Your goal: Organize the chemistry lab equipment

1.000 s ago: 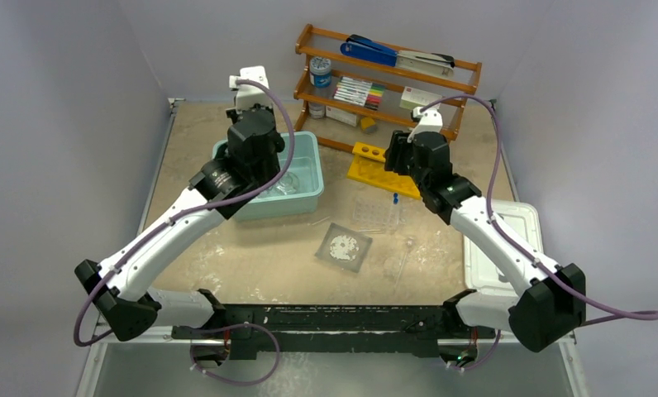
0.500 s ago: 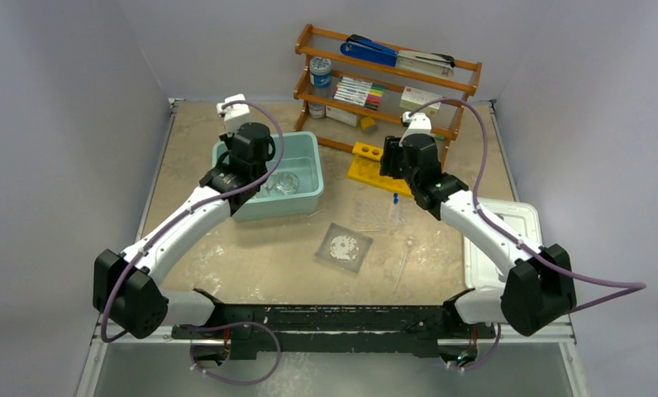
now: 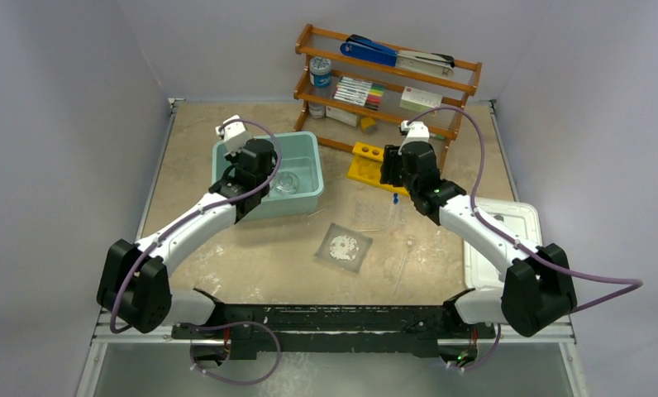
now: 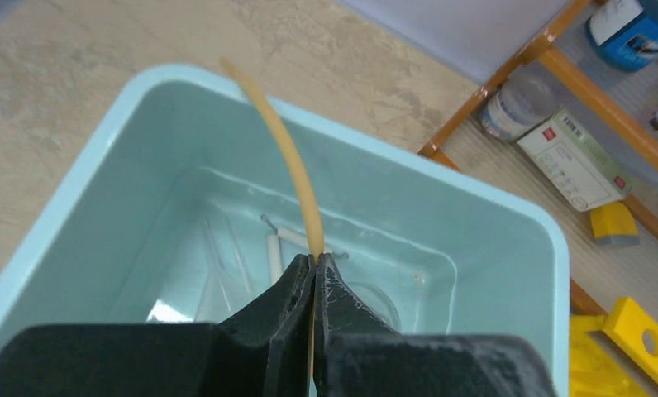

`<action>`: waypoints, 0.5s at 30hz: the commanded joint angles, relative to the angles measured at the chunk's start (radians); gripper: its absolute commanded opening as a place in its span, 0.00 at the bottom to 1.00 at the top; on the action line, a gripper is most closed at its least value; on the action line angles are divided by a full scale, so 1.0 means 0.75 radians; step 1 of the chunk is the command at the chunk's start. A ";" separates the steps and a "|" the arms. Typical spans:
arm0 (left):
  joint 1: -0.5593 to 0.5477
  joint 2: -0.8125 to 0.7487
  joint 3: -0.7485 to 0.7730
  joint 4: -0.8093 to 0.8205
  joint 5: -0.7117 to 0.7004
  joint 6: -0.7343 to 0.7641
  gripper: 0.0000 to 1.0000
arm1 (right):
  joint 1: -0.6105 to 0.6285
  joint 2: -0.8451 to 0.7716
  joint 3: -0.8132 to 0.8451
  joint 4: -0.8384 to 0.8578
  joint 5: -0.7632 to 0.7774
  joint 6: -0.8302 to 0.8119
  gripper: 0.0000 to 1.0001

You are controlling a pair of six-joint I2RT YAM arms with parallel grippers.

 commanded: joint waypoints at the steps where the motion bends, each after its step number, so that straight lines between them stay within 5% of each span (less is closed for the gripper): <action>1: 0.008 -0.080 -0.101 0.075 0.069 -0.176 0.00 | -0.006 -0.023 -0.004 0.070 0.005 -0.018 0.58; 7: 0.007 -0.138 -0.287 0.151 0.235 -0.337 0.00 | -0.007 -0.001 -0.002 0.089 -0.024 -0.018 0.58; 15: 0.004 0.028 -0.253 0.145 0.364 -0.440 0.00 | -0.007 0.017 0.016 0.097 -0.050 -0.012 0.58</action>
